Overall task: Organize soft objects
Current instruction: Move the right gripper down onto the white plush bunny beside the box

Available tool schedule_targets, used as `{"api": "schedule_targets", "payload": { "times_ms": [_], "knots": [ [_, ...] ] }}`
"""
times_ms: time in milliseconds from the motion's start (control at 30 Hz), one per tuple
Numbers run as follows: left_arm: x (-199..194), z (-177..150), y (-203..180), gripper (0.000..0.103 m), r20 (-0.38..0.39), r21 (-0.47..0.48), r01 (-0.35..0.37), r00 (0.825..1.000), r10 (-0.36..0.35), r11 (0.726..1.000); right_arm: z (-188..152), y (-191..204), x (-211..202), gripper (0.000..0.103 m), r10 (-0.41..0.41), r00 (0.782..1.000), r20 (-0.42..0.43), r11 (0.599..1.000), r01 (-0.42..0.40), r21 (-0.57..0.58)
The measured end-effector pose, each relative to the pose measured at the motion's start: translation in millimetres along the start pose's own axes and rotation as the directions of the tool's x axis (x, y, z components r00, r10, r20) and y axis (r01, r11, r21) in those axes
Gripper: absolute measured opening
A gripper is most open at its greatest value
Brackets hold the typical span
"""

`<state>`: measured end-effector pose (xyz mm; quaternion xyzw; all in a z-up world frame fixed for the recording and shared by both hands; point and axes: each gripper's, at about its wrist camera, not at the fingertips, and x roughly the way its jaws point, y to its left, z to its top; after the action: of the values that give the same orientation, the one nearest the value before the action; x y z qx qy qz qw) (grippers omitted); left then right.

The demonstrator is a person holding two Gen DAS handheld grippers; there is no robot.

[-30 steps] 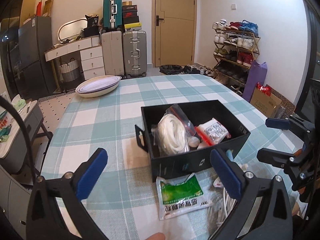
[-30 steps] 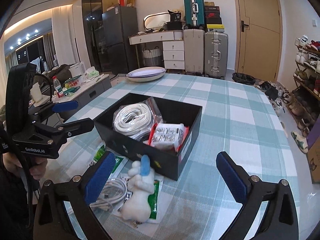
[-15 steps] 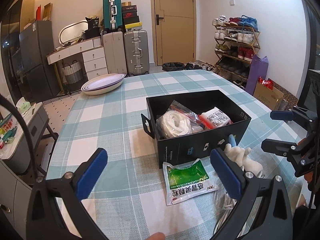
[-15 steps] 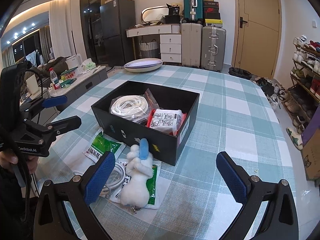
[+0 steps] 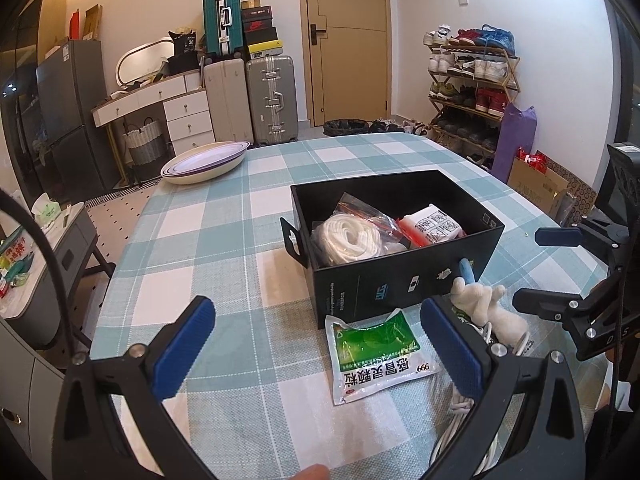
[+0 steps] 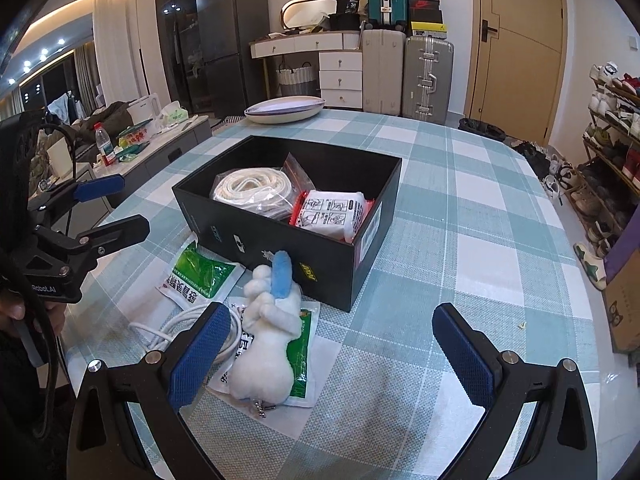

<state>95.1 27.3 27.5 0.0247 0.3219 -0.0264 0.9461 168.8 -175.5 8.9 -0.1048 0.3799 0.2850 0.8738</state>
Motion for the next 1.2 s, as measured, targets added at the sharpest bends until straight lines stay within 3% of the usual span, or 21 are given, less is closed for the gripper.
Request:
{"api": "schedule_targets", "payload": {
  "times_ms": [1200],
  "knots": [
    [9.2,-6.3,-3.5,0.103,-0.040,0.011,0.003,0.999,-0.002,1.000,-14.4,-0.6,22.4,0.103,0.015,0.995,-0.101,1.000,-0.016,-0.009]
  ]
}}
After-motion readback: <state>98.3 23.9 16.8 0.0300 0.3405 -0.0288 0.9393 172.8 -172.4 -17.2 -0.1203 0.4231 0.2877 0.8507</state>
